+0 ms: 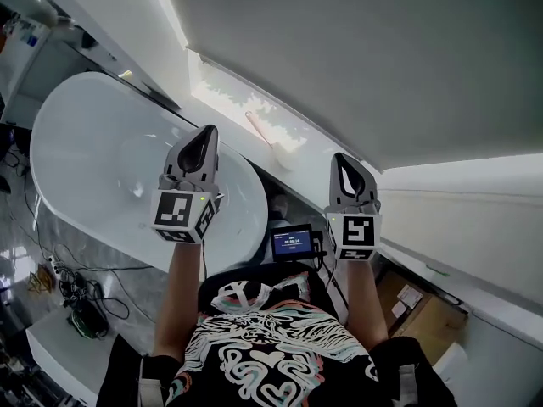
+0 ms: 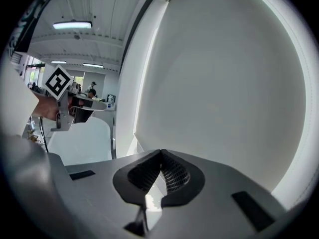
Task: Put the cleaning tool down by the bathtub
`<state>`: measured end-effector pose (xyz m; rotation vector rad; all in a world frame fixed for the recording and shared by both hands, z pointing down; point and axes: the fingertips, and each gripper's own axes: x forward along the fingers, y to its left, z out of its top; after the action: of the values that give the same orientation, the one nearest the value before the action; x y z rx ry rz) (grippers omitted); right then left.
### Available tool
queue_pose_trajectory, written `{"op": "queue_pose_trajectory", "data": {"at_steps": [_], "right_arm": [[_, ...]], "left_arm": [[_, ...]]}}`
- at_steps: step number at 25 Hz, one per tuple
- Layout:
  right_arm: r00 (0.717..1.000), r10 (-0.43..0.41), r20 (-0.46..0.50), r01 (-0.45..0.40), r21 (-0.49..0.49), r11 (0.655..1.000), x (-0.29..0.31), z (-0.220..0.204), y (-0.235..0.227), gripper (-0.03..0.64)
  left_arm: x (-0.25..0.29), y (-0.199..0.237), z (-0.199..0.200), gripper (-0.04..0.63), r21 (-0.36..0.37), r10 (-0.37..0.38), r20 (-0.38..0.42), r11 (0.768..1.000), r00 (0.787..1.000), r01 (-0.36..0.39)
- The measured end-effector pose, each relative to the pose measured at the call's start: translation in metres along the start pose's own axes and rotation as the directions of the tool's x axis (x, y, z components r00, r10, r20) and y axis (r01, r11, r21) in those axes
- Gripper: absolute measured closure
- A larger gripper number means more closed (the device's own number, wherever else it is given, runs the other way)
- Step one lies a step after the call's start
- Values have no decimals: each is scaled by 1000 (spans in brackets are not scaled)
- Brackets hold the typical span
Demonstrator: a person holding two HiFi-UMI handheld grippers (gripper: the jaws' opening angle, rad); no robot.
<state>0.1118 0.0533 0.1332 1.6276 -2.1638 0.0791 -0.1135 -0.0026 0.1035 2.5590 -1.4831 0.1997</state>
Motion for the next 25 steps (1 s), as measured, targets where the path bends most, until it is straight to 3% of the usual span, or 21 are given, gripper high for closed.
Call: {"op": "queue_pose_trajectory", "data": {"at_steps": [6,13,25], "right_arm": [[998,-4,63,0,61,998,-23,32,6,589],[986,-36,163,25,67,997,-52,68,2,591],[975,-58,213,43,75,996,-70,84,4,591]], "left_arm": [[-25,-10,34,578,23,-2,59,1000,998,0],[-50,-31,78,578,109,-1,170,994,985,-17],[-59,-40,88,578,92,-10,196,996,981,-8]]}}
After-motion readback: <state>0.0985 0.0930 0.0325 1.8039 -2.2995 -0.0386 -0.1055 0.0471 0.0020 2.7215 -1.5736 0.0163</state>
